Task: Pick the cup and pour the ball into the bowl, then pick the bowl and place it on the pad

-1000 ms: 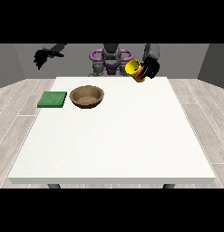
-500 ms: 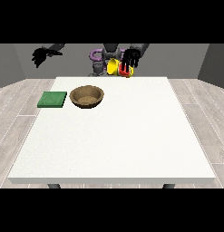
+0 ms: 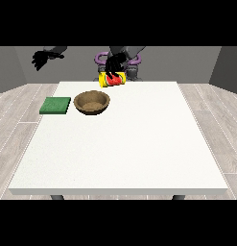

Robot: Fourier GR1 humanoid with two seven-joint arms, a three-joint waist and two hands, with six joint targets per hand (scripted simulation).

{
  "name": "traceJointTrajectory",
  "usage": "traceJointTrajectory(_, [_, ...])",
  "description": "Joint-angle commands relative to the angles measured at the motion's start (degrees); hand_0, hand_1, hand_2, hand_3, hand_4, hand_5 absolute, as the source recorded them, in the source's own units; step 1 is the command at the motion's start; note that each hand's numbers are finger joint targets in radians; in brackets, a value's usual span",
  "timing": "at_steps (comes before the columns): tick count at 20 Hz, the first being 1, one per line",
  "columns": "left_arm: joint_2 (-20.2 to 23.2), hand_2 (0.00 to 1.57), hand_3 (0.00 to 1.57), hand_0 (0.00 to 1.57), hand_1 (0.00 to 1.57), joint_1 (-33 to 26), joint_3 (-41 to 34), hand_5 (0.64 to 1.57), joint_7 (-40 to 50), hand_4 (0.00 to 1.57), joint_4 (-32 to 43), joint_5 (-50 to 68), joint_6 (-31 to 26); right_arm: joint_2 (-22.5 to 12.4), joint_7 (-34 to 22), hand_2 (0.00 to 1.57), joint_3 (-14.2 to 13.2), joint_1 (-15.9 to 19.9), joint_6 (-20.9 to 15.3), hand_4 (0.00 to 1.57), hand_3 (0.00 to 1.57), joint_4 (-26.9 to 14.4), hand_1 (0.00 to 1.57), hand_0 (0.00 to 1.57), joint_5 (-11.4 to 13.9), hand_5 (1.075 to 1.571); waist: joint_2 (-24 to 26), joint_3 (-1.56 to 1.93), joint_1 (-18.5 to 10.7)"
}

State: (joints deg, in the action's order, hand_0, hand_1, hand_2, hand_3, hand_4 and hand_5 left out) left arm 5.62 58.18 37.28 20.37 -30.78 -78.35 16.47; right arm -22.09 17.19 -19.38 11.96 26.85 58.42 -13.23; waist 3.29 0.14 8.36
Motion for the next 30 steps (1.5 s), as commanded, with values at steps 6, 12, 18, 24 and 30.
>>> traceJointTrajectory(6, [-1.7,1.57,1.57,1.46,1.46,0.1,12.1,1.178,2.0,1.51,4.0,-15.2,-8.5,0.9,-0.7,0.00,1.0,-0.1,-0.4,0.00,0.00,0.5,0.00,0.00,0.6,1.571,0.6,-0.13,0.5])
traceJointTrajectory(12, [-5.4,1.57,1.57,1.45,1.45,-0.6,10.8,1.134,0.3,1.53,0.0,-17.8,-13.2,-1.1,-6.9,0.00,-0.6,1.6,-0.3,0.00,0.00,-1.7,0.00,0.00,-2.0,1.569,2.3,-0.14,-3.2])
traceJointTrajectory(18, [-2.7,1.57,1.57,1.30,1.30,-3.8,-13.4,1.190,3.7,1.57,-8.8,5.9,2.1,1.2,-4.1,0.00,-1.6,-0.4,-4.7,0.22,0.00,-1.4,0.00,0.00,-0.9,1.565,1.1,-0.71,-9.0])
traceJointTrajectory(24, [-5.5,0.00,0.00,0.56,0.56,-14.3,-27.3,1.502,-2.6,0.89,-18.2,28.7,13.9,3.1,-4.1,0.00,-1.4,1.2,-6.3,0.36,0.00,0.3,0.00,0.00,-1.5,1.568,-4.1,-1.43,-10.1])
traceJointTrajectory(30, [-5.6,0.00,0.00,0.00,0.00,-21.5,-29.5,1.556,-16.5,0.00,-30.1,56.2,11.4,7.6,-4.2,0.00,0.6,7.2,-12.3,0.29,0.00,2.0,0.00,0.00,0.2,1.570,-10.9,-1.08,-11.1])
